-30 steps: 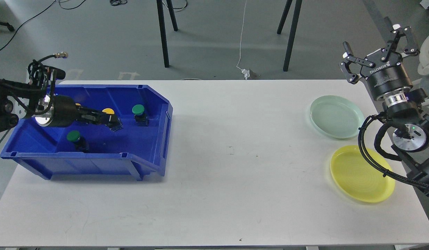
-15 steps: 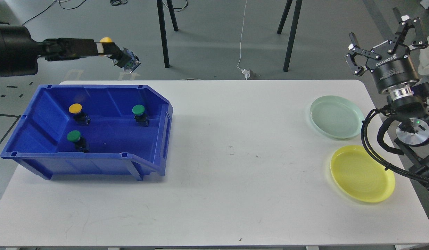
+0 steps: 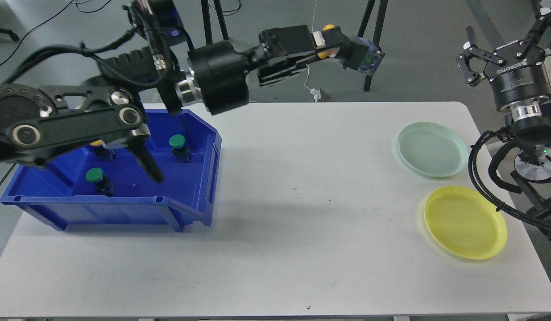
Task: Pass button and place on color plate
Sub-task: 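Lift the yellow button out of the bin with the left gripper, then extend the left gripper with the button toward the right gripper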
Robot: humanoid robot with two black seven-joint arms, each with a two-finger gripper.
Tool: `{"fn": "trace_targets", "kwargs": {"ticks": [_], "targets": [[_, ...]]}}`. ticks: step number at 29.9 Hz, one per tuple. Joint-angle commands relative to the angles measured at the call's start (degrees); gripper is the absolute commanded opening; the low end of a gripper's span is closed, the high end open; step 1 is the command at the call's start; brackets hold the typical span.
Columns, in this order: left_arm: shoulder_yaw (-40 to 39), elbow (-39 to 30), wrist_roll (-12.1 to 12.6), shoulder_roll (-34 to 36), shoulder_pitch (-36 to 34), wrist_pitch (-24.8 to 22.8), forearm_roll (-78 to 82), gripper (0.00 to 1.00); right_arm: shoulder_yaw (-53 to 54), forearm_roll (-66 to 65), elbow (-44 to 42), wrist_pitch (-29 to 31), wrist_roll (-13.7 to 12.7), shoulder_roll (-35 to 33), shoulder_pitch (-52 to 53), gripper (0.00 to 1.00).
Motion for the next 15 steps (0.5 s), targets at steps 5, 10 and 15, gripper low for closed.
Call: {"fn": "trace_targets", "kwargs": {"ticks": [5, 10, 15], "targets": [[-11.7, 10.0, 0.0, -11.0, 18.3, 1.0, 2.3, 0.08, -2.7, -8.5, 3.1, 0.0, 0.0, -4.1, -4.3, 0.99], [-15.2, 12.1, 0.0, -14.6, 21.3, 0.6, 7.5, 0.08, -2.6, -17.9, 11.3, 0.0, 0.0, -8.9, -6.5, 0.99], [-15.1, 12.1, 0.0, -14.6, 21.3, 0.4, 7.7, 0.08, -1.8, -29.8, 20.1, 0.0, 0.0, -13.3, -7.3, 0.99]]}}
